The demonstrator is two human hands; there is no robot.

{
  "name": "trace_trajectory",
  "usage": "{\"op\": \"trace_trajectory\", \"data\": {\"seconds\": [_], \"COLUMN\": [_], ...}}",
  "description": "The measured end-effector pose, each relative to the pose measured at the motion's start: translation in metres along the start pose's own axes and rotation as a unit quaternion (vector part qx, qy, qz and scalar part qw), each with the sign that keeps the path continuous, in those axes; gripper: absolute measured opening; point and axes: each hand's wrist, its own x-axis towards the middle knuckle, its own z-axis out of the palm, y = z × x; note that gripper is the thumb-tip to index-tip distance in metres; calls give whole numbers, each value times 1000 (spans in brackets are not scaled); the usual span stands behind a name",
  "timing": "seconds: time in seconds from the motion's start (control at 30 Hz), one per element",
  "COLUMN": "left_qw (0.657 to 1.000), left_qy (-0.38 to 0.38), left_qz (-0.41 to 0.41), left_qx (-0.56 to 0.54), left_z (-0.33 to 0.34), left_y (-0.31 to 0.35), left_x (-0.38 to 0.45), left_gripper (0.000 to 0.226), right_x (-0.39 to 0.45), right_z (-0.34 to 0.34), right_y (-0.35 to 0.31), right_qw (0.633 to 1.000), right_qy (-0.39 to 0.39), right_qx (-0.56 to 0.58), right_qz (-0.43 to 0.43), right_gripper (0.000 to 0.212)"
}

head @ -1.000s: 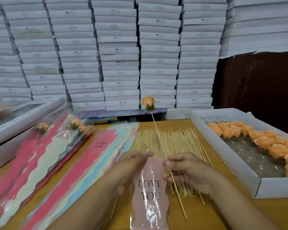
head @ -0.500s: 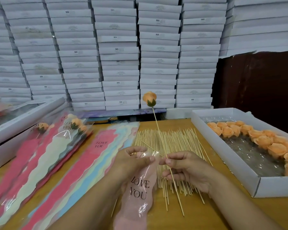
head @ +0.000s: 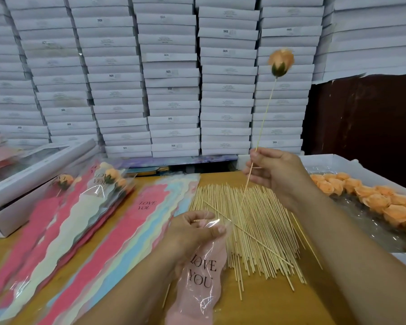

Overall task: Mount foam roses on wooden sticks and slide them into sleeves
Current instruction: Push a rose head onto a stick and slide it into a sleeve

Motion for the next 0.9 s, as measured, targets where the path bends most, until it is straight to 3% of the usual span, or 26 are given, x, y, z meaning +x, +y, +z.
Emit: {"op": "trace_trajectory", "data": {"seconds": [0.2,0.4,0.63,0.9], "left_qw": [1000,1000,1000,999], "left_qy": [-4,-4,-5,6], "left_qz": [2,-6,-14,-10], "left_qx": [-8,-12,-21,-47], "left_z": [2,4,6,10], "left_y": [-3,-3,-1,-1], "left_x": [1,1,0,-2], "left_gripper": [66,64,62,59], "right_x": [4,-7,-2,-14], "right_z": [14,17,9,10], "right_y": [14,42,30,39], "right_qw": [999,996,999,996], "right_qy": [1,-38,-1,-38], "right_qx": [-41,-60,-31,-50], "right_qz": [6,48,44,70], "right_gripper": [5,8,12,9]}}
